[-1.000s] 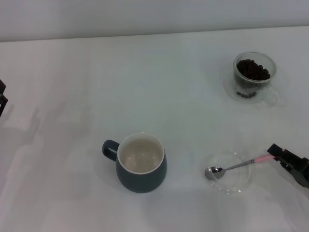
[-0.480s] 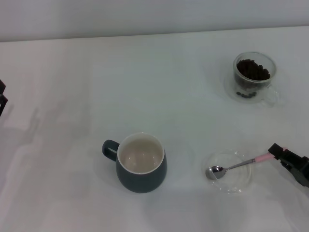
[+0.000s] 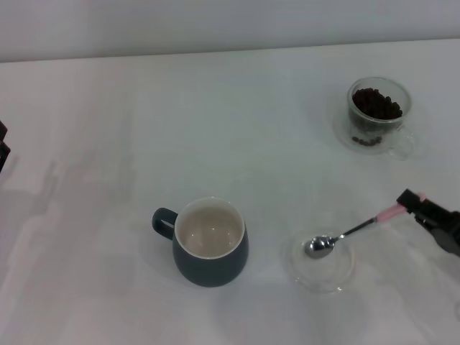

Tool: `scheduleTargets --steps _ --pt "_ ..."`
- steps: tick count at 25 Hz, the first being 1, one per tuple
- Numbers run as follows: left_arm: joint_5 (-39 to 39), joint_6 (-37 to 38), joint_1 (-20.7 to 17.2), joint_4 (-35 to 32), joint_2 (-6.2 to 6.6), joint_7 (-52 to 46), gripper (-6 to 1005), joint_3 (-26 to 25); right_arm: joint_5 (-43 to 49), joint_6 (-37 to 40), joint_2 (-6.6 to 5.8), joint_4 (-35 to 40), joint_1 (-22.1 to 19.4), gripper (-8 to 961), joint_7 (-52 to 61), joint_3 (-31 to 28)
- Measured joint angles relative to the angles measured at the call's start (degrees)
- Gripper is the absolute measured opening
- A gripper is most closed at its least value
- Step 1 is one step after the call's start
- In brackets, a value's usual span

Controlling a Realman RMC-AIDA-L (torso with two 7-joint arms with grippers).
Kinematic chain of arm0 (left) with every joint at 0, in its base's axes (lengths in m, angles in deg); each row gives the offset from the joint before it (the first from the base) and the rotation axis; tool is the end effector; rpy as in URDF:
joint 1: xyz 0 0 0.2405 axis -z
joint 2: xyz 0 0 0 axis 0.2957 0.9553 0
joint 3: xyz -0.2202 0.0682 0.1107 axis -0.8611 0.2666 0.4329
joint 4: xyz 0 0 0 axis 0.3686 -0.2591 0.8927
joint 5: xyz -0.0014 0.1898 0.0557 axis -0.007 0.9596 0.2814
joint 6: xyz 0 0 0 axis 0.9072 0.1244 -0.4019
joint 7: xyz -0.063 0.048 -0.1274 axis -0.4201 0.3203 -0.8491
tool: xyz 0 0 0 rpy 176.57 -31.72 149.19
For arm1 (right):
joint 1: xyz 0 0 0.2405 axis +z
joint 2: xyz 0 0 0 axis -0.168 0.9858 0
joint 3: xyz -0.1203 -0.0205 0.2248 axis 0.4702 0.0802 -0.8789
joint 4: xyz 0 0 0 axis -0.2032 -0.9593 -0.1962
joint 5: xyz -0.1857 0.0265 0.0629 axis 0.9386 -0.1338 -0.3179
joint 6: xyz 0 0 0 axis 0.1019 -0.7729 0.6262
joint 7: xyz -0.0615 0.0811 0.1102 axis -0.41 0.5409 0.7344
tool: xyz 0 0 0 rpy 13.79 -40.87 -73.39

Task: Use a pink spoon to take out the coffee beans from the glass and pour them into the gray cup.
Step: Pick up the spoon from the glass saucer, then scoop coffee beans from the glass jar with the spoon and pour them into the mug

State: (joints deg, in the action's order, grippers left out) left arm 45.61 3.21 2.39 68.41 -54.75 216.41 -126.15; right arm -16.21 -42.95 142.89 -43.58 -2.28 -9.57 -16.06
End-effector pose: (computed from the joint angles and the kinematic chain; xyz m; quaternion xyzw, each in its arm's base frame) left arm -0.3300 0.2776 -0.0014 -0.7225 -0.2055 -0.3501 0.5596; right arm 0.3675 0.1809 -0.0101 -0.5774 0.6242 0.4817 0.2122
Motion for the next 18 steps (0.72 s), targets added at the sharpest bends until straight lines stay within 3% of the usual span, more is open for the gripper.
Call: scheduleTargets --steps 13,18 --pt "0.0 0.0 -0.3 0.0 0.0 0.0 651 0.0 -2.6 -3.6 -0.67 7.5 4.1 152 1.8 -0.2" --pt "0.1 0.3 -0.3 0.0 -0.04 0.0 651 0.0 -4.8 -3.9 -2.44 10.6 7.9 153 1.7 -0.3"
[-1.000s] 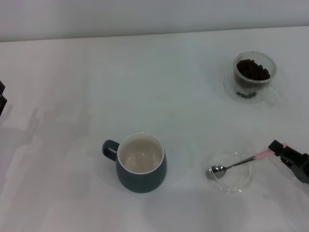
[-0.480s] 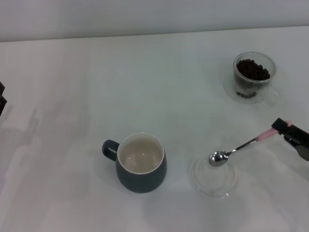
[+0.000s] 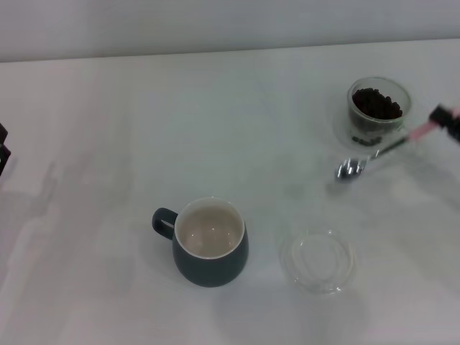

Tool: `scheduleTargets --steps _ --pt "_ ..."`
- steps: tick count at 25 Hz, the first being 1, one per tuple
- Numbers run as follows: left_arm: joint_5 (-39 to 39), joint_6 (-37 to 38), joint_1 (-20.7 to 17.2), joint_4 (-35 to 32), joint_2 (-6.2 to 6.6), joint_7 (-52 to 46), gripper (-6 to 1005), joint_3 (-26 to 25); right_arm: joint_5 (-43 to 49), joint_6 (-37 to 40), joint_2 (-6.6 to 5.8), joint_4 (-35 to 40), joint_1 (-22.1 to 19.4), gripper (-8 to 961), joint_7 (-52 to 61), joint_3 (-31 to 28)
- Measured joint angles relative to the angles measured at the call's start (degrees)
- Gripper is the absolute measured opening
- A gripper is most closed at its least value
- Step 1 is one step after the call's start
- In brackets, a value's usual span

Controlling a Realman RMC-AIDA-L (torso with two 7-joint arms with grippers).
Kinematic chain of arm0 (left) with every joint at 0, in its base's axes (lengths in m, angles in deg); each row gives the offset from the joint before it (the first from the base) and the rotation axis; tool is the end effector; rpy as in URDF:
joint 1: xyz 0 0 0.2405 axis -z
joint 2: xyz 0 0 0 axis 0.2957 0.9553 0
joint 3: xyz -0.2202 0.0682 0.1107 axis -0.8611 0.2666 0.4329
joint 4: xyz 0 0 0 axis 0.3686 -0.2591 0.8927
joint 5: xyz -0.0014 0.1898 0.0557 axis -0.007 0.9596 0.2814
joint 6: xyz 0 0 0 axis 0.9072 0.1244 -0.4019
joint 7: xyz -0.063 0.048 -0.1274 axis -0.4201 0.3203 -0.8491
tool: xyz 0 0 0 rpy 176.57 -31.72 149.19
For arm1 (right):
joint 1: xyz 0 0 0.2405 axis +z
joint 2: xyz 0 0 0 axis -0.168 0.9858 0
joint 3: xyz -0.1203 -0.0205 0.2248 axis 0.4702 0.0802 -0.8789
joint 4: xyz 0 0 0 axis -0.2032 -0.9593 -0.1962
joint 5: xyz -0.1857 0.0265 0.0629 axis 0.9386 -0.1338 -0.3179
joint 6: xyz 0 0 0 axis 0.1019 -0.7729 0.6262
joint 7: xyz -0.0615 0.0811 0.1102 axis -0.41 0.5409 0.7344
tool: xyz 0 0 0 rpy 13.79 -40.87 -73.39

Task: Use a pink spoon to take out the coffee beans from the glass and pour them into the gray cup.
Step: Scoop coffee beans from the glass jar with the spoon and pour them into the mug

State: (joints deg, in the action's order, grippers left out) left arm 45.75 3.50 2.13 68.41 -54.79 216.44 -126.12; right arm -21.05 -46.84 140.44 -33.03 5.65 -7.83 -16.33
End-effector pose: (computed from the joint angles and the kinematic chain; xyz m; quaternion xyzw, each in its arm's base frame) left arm -0.3315 0.2761 -0.0025 -0.7234 -0.2084 -0.3468 0.5594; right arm 0.3570 0.2457 0.0529 -0.6481 0.5180 0.4988 0.2507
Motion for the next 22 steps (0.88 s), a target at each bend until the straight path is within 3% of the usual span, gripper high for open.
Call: scheduleTargets --steps 4,12,22 --pt "0.1 0.4 0.2 0.1 -0.12 0.0 651 0.4 -1.1 1.7 -0.88 3.9 2.7 153 -0.4 0.0" --pt "0.5 0.7 0.1 1.5 -0.13 0.0 652 0.6 -3.8 6.2 -1.43 9.9 6.2 152 -2.4 -0.1" --pt "0.5 1.3 0.2 1.6 -0.12 0.2 651 0.6 -3.8 13.4 -1.03 10.4 8.7 152 -9.0 0.6"
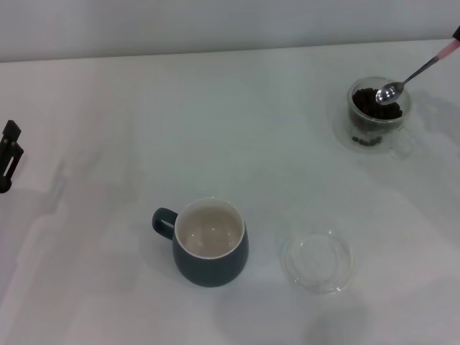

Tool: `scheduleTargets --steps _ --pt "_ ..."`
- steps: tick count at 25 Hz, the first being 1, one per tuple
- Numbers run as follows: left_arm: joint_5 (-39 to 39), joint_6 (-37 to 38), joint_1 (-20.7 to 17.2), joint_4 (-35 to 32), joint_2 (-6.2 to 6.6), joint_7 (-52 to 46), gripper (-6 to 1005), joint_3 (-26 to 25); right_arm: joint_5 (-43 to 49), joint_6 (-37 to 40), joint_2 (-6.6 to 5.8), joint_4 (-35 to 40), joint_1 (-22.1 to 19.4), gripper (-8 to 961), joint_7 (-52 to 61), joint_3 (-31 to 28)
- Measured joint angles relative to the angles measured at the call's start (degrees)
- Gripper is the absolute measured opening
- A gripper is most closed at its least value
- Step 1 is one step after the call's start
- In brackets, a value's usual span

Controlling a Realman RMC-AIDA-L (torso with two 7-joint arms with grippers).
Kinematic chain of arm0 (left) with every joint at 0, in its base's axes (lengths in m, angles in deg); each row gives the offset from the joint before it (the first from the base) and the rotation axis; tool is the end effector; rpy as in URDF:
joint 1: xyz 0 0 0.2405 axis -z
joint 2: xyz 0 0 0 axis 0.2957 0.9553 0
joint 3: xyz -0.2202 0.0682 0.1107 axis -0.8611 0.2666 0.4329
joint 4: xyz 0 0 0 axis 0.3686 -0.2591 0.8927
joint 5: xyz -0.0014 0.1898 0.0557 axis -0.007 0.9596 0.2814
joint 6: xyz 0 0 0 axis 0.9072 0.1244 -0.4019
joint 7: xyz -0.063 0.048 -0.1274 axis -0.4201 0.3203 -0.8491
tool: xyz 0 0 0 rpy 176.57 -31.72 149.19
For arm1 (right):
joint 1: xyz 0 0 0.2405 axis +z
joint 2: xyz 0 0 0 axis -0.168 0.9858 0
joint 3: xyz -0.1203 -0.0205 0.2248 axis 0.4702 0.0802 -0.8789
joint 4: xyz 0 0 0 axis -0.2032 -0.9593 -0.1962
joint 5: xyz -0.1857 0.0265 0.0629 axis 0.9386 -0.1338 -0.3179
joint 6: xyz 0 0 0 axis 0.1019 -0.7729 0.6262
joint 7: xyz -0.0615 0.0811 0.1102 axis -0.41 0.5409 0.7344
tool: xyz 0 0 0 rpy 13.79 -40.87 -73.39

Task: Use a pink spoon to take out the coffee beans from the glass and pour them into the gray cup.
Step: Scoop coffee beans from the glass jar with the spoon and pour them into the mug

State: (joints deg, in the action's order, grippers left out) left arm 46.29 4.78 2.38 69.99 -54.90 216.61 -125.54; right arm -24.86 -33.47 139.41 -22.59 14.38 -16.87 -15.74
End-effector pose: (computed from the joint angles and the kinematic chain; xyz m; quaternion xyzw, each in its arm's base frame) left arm -0.3254 0.2793 -0.0096 -0.7296 -0.2107 -0.3510 0.5478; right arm 0.3548 0.3240 0.1031 -0.7078 0.4056 0.4152 0.4027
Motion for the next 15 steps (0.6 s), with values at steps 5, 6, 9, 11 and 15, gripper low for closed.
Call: scheduleTargets --steps 5,6,9,11,15 --pt "0.0 0.1 0.1 0.0 0.05 0.2 652 0.0 0.0 1.0 0.67 0.0 0.3 152 -4.4 0.1" --pt "0.0 0.1 0.1 0.0 0.06 0.2 652 0.0 0.0 1.4 0.8 0.0 0.3 152 -5.4 0.1" --pt "0.0 0.1 0.2 0.0 0.09 0.2 652 -0.2 0.4 2.3 1.04 0.1 0.3 152 -6.8 0.1" --pt "0.0 0.2 0.4 0.0 0.16 0.2 652 -0.3 0.5 2.8 1.25 0.1 0.3 152 -7.3 0.4" --pt "0.0 0.9 0.8 0.0 0.16 0.3 652 -0.2 0.5 4.6 1.85 0.1 0.6 152 -8.5 1.3"
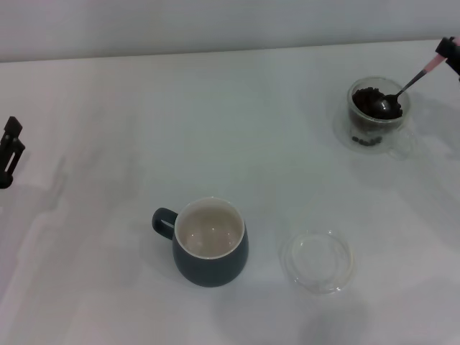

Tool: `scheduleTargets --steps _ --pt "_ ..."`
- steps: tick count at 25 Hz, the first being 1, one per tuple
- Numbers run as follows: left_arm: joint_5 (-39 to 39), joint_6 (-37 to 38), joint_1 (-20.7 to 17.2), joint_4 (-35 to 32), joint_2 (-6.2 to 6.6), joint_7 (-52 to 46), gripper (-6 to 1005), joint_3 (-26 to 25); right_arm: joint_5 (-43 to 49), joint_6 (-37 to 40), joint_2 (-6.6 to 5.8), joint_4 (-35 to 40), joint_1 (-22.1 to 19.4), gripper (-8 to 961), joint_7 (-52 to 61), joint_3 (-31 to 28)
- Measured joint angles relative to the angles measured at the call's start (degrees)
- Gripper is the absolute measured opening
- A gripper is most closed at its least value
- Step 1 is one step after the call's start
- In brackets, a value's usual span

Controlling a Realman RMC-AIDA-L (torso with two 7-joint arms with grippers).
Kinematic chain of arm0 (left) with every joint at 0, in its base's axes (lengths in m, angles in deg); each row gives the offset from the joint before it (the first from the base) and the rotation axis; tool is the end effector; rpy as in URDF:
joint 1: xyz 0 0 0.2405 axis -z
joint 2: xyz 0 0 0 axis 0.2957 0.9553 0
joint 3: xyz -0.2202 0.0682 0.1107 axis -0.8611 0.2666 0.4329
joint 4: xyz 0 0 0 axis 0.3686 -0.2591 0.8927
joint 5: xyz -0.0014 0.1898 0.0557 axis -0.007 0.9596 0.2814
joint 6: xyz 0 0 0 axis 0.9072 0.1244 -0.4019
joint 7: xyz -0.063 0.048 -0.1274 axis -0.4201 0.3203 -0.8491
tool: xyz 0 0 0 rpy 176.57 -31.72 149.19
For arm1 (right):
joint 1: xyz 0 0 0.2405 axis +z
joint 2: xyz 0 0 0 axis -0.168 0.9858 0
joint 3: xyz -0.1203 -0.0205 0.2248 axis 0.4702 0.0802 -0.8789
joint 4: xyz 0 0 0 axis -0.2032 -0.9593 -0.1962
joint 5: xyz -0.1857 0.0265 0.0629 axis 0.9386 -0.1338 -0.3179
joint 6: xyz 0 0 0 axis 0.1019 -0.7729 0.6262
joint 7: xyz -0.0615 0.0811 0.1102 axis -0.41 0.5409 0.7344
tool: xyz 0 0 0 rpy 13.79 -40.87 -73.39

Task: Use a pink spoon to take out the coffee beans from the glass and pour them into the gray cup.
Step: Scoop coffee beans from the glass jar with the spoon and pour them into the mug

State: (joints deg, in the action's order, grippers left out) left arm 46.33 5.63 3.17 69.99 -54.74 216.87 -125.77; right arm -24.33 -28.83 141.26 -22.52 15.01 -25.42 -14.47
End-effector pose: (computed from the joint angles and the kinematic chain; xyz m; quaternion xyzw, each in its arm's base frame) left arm -0.3243 0.2846 -0.0091 -0.7318 -0.2082 -0.3473 0.5482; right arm 0.3574 0.3292 0.0851 -0.7333 0.3752 0.3635 0.4352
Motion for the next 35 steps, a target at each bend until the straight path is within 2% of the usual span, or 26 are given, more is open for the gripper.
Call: scheduleTargets --steps 5,20,27,35 --pt "0.0 0.6 0.3 0.0 -0.06 0.0 651 0.1 -0.3 2.6 0.47 -0.2 0.3 152 2.6 0.3" --pt "0.0 0.8 0.3 0.0 -0.19 0.0 652 0.2 -2.6 8.7 0.5 -0.8 0.0 152 21.4 0.0" --pt "0.0 0.8 0.0 0.2 -0.18 0.0 652 0.2 -3.1 8.7 -0.5 -3.6 0.2 152 25.6 -0.1" --pt "0.0 0.8 -0.2 0.6 -0.18 0.0 651 0.2 -3.5 9.3 -0.55 -4.3 0.3 152 29.6 -0.1"
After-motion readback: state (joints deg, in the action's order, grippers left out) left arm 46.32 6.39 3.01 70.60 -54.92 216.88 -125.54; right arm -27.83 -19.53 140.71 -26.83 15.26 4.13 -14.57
